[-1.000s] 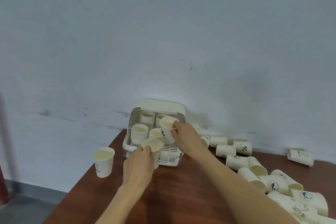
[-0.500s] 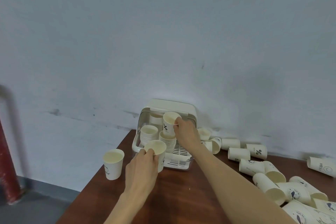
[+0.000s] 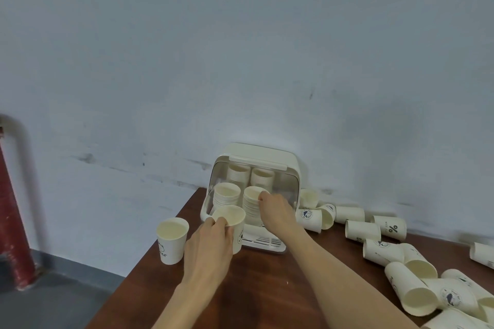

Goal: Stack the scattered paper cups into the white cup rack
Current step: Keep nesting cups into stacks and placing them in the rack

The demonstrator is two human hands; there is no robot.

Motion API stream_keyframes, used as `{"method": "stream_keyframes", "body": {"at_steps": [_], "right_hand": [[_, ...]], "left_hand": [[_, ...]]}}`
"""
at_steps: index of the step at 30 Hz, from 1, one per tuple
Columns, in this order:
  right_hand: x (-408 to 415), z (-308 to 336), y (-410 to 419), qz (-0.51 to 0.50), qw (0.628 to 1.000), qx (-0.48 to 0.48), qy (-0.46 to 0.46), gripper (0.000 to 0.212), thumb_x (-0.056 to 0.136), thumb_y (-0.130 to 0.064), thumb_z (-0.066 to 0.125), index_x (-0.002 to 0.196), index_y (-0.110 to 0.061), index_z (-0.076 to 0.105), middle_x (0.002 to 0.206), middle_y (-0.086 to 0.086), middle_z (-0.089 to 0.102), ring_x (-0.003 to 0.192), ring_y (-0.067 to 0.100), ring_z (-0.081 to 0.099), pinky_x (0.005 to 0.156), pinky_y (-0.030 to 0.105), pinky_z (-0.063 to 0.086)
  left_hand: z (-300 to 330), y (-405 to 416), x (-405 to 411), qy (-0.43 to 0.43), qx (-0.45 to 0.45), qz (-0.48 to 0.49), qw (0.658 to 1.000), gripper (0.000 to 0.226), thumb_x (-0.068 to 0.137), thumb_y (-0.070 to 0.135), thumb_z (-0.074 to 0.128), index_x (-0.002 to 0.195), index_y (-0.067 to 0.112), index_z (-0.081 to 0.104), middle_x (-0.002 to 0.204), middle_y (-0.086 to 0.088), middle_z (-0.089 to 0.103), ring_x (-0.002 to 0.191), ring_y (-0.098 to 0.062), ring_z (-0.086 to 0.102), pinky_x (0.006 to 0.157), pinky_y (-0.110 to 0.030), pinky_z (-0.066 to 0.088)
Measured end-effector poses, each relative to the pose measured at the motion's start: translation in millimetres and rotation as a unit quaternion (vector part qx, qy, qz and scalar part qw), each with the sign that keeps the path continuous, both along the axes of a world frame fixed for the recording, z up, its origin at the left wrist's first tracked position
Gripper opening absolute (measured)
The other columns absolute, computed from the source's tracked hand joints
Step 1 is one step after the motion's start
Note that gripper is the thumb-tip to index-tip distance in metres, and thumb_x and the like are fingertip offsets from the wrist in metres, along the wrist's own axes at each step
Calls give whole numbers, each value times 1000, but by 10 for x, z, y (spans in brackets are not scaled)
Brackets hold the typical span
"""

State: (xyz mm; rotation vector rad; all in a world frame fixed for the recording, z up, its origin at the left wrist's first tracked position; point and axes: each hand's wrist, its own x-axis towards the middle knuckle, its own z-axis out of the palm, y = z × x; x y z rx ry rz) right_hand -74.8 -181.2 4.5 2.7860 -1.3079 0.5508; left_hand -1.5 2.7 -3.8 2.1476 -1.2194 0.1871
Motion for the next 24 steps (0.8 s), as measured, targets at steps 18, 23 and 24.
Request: {"method": "stream_keyframes", "body": {"at_steps": [18,23,24], "right_hand": [[-15,-193,30,28,999,-11,29,21,91,-4,35,107,-6,48,102,16,62,90,34,57,61,36,30],[-49,-172,40,34,999,-20,29,23,92,-5,35,112,-6,47,105,15,62,94,33,58,62,35,29],[-56,-173,39,33,999,-22,29,23,92,-5,35,112,-6,47,105,15,62,94,33,57,62,35,30]], "left_hand": [[578,-736,512,1,-116,-5,993,27,97,25,48,87,9,67,84,-6,52,83,-29,53,66,-36,43],[423,-956,595,-39,-55,9,998,24,98,19,48,89,8,67,95,-10,59,76,-21,44,62,-29,35],[402,-978,605,-40,-41,13,998,23,98,19,47,90,8,66,96,-10,59,76,-21,44,62,-29,34]]}}
